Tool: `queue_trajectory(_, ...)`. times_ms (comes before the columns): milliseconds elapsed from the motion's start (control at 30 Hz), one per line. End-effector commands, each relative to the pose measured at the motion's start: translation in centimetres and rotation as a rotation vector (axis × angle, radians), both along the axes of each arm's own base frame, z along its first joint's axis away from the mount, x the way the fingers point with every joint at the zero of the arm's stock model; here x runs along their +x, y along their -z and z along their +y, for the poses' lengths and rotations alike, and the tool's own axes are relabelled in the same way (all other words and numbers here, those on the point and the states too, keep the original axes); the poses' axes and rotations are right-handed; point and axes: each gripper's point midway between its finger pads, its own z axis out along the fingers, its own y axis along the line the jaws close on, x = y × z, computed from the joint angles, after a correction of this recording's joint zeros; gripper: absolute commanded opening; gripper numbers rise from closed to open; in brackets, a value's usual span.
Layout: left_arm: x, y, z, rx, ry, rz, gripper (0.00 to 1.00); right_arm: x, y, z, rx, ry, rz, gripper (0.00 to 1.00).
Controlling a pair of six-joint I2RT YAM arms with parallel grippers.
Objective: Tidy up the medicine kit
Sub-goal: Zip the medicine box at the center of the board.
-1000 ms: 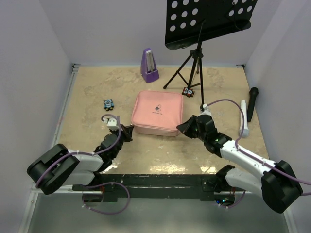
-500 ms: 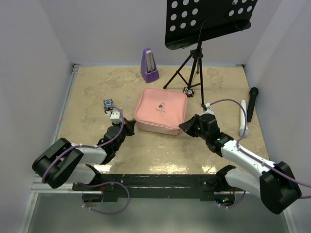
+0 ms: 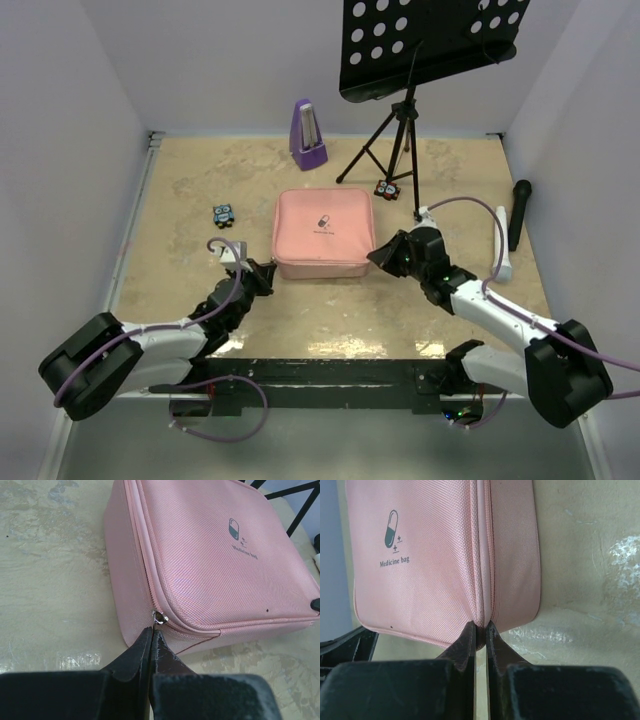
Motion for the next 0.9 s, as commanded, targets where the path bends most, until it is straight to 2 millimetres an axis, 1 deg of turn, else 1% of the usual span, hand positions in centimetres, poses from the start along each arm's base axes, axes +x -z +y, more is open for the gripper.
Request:
queue_trajectory(0,-0.4,1.7,3.4,0.040,-0.176,0.016,0.00,3.7,-2.2,-2.5,-0.086,0.112,-0.105,0.00)
queue_trajectory(100,-1.2,2.3,2.4,0.024,-0.143,0.038,0.00,4.2,-2.4,-2.4,-0.088,0.110,-0.115,0.00)
queue_trajectory(200,-1.8,2.6,1.7,0.001,-0.120,0.052,0.00,4.9,-2.5,-2.8,-0.106,0.117,-0.122,0.00)
queue_trajectory(233,-2.5,3.5,2.0,0.016,-0.114,0.070,0.00,5.2,-2.4,-3.0,-0.116,0.118,-0.121,0.00)
queue_trajectory(333,-3.3,4.1,1.8,-0.002,-0.099,0.086,0.00,5.9,-2.1,-3.4,-0.129,0.122,-0.121,0.00)
queue_trajectory(400,-3.5,4.3,1.7,-0.008,-0.092,0.091,0.00,6.3,-2.0,-3.6,-0.127,0.125,-0.120,0.08)
queue_trajectory(467,-3.6,4.4,1.6,-0.011,-0.085,0.092,0.00,6.7,-2.3,-3.2,-0.114,0.113,-0.130,0.21)
queue_trajectory(500,-3.6,4.3,1.4,-0.011,-0.080,0.091,0.00,6.7,-2.7,-2.9,-0.105,0.103,-0.135,0.30)
queue_trajectory(567,-3.5,4.2,0.9,-0.013,-0.067,0.089,0.00,6.5,-3.8,-2.6,-0.077,0.088,-0.154,0.45)
queue_trajectory(600,-3.4,4.2,0.9,-0.012,-0.068,0.088,0.00,6.3,-4.3,-2.6,-0.070,0.089,-0.162,0.51)
queue_trajectory(667,-3.1,4.0,0.5,-0.012,-0.065,0.081,0.00,5.8,-5.2,-2.7,-0.053,0.091,-0.173,0.59)
queue_trajectory(767,-2.8,3.7,0.3,-0.014,-0.070,0.071,0.00,4.8,-6.1,-2.6,-0.022,0.084,-0.176,0.65)
queue_trajectory(867,-2.6,3.6,0.0,-0.016,-0.066,0.065,0.00,3.3,-5.9,-2.0,0.042,0.056,-0.158,0.66)
